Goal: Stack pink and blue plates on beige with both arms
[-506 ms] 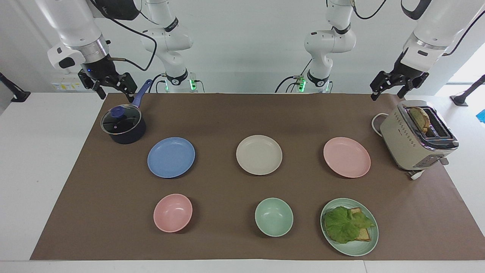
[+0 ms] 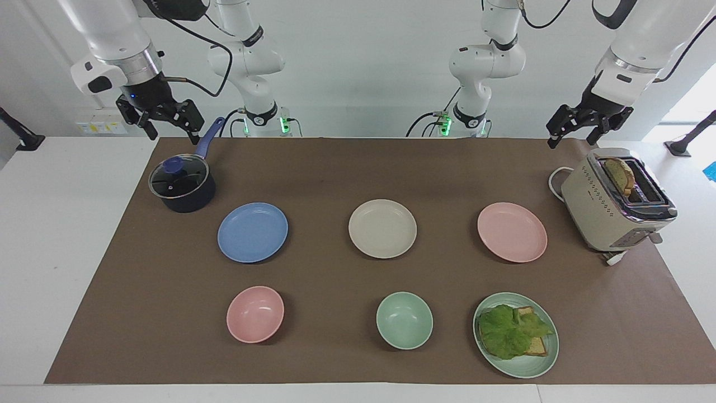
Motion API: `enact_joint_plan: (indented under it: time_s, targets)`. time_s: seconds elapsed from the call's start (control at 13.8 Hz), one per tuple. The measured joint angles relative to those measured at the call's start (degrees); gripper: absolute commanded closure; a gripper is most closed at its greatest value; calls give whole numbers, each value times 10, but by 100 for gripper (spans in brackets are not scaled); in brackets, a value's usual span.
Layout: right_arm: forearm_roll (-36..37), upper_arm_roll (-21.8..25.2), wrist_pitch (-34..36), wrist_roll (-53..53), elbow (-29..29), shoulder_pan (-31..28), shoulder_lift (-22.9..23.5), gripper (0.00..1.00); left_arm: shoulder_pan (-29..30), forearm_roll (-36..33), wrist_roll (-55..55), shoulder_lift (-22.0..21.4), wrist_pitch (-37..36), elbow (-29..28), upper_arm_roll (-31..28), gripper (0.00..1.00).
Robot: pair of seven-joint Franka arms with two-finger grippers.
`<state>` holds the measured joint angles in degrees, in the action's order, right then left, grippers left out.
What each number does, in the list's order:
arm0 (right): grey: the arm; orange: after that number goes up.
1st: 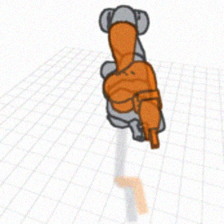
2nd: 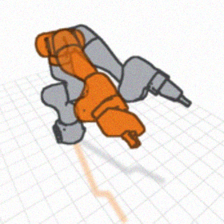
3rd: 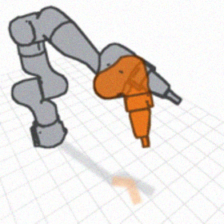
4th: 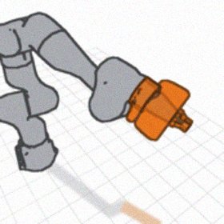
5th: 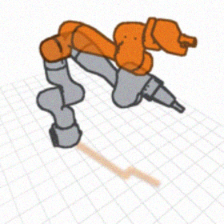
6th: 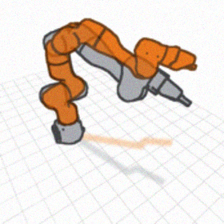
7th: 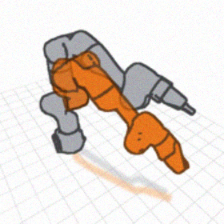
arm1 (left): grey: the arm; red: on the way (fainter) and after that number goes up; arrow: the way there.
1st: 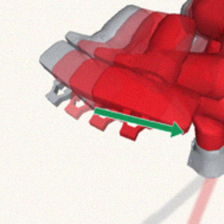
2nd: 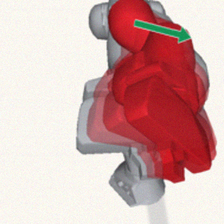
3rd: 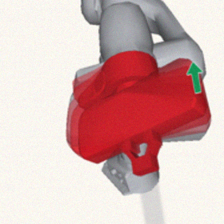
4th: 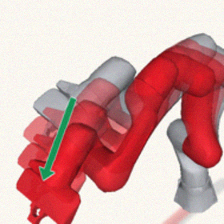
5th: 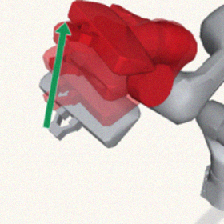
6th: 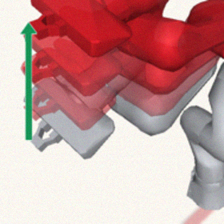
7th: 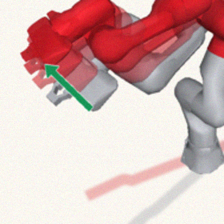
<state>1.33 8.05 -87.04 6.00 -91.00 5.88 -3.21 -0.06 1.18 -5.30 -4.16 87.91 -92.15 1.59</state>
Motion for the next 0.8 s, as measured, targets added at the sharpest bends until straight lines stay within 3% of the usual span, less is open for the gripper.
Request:
enact_joint_plan:
  time_s: [0.43, 0.8]
  targets:
    - [0, 0, 0, 0, 0, 0, 0, 0, 5, 0, 0, 1, 1, -10, -6, 0]
    - [0, 0, 0, 0, -2, 0, 0, 0, 20, 0, 0, 9, 71, -82, -9, 0]
